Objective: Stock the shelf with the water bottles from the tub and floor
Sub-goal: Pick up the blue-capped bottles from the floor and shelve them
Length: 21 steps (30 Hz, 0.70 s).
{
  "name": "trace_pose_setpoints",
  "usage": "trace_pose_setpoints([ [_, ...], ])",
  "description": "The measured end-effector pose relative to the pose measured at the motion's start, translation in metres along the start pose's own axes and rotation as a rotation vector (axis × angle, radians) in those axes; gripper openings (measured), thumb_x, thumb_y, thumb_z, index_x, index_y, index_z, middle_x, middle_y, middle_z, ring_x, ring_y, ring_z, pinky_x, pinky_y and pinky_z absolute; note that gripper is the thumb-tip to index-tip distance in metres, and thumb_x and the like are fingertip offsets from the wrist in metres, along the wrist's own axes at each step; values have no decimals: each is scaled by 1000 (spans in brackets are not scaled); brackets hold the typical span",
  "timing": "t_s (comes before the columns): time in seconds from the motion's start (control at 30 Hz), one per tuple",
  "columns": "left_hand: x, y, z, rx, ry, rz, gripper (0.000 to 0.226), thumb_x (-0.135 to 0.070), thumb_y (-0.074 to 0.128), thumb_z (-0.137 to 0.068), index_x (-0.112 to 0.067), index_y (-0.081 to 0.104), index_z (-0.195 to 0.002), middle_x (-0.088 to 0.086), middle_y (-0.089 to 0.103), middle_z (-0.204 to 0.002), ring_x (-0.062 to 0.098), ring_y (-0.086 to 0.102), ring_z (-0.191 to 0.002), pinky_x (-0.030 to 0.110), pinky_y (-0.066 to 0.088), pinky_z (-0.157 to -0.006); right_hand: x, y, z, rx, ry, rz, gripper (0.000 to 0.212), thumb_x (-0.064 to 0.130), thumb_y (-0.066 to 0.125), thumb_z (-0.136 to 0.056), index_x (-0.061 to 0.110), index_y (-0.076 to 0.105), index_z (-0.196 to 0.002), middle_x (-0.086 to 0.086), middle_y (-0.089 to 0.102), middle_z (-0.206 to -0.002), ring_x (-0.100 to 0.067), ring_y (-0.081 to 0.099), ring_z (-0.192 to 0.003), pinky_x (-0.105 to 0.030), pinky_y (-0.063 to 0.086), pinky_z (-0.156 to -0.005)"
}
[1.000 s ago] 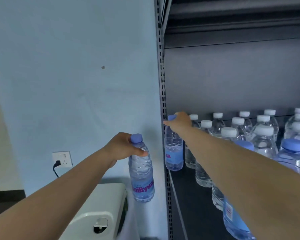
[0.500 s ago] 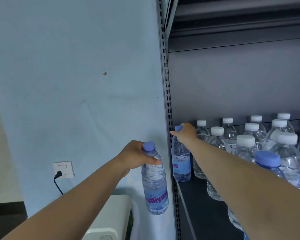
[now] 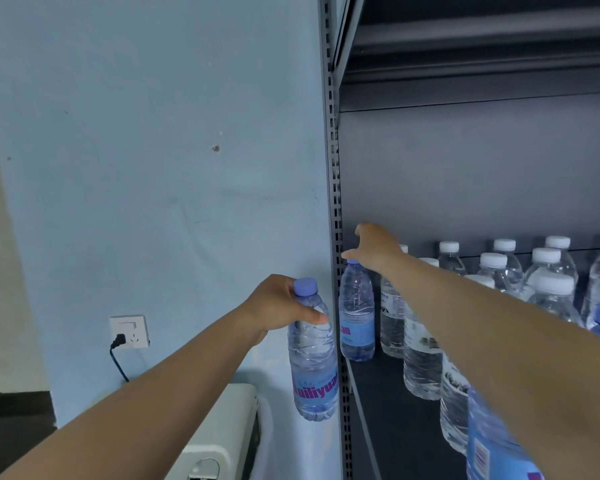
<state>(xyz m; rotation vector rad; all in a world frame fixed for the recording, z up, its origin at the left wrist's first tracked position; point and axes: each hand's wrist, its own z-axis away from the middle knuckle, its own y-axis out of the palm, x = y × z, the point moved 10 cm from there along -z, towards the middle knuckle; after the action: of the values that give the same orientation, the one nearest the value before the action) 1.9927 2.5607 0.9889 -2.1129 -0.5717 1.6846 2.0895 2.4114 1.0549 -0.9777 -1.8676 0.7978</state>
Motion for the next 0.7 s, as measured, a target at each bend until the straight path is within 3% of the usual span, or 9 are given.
trace_pose_setpoints([
  [0.1,-11,-2,6,-46,19,16,22,-4,81,-66,-13,68,-81,-5,66,-76,0,58,-63,4,43,-50,6,-25,5,44,-58,188,56,26,70,-79,-2,52,-124,-18,56,-127,-32,56,-114,-39,48,-94],
  [0.27,-39,-2,10,-121,33,51,33,-7,82,-65,-6,69,-96,7,68,-96,14,59,-82,21,45,-69,12,-67,26,168,-105,399,87,55,67,-76,14,30,-144,-8,38,-147,-30,40,-130,-37,38,-104],
  [0.37,-57,6,9,-126,43,71,36,-7,82,-67,-6,69,-100,5,66,-99,16,59,-86,22,45,-67,4,-87,46,285,-75,506,99,58,65,-76,20,13,-150,-4,20,-156,-28,26,-140,-38,28,-110],
  [0.47,-70,22,5,-113,59,112,40,-5,80,-69,-5,67,-106,-1,65,-99,16,59,-89,17,47,-63,-11,-100,59,341,-50,544,103,61,66,-73,22,10,-150,-1,18,-157,-26,25,-141,-39,27,-110],
  [0.6,-70,44,-12,-131,56,108,45,-8,82,-67,-5,66,-110,7,67,-114,23,63,-105,35,51,-93,-25,-118,70,279,-67,609,106,69,65,-67,28,12,-149,-4,22,-154,-28,22,-141,-43,27,-110],
  [0.7,-64,59,-24,-142,55,48,44,-9,81,-69,-5,67,-110,11,66,-114,25,62,-103,33,49,-94,-31,-126,76,258,-82,600,105,69,64,-67,28,13,-149,-6,23,-152,-28,19,-140,-44,27,-109],
])
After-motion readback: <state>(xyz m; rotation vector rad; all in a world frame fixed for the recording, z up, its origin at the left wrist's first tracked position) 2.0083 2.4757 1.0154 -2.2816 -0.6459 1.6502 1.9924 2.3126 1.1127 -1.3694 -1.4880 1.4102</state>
